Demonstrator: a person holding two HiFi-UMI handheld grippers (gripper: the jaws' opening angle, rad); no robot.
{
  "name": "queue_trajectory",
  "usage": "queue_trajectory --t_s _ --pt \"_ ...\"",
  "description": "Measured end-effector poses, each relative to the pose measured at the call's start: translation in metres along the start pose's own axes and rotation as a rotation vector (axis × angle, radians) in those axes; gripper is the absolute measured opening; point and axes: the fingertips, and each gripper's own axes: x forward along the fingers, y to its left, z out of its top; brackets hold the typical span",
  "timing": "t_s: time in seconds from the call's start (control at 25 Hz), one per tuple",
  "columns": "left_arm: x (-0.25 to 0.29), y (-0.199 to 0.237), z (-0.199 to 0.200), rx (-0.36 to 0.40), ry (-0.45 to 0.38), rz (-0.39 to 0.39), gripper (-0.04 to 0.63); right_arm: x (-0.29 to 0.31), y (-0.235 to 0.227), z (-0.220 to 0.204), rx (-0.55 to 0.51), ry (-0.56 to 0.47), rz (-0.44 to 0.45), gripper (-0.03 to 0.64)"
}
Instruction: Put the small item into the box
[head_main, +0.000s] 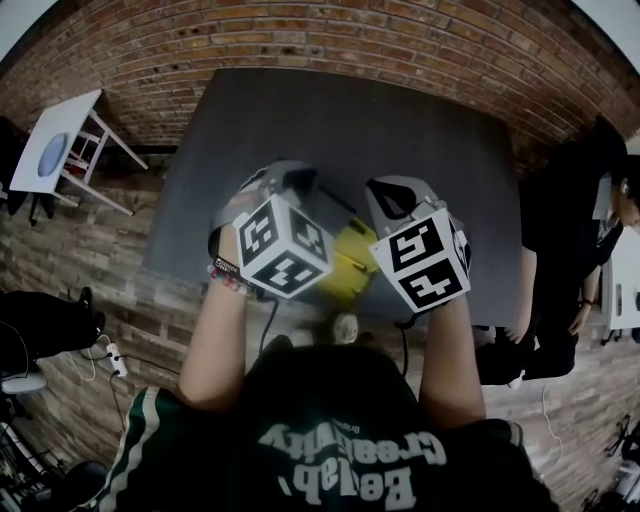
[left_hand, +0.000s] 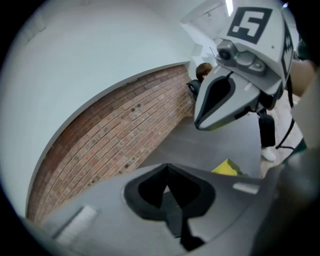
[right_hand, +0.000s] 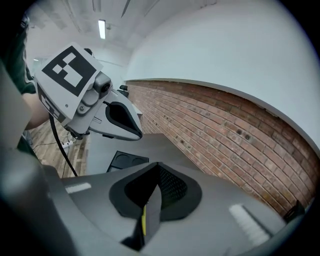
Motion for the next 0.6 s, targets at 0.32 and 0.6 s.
queue_trajectory --t_s 0.32,0.6 --pt "-0.017 0.0 0.02 0.016 -0.051 0.026 0.003 -0.012 0.001 -0.001 -0.014 -0.015 -0.015 0.006" --pt "-0.026 0.003 0.025 0.021 -0.081 0.051 0.003 -0.012 0.001 -0.002 -0.023 -0.023 -0.039 0.006"
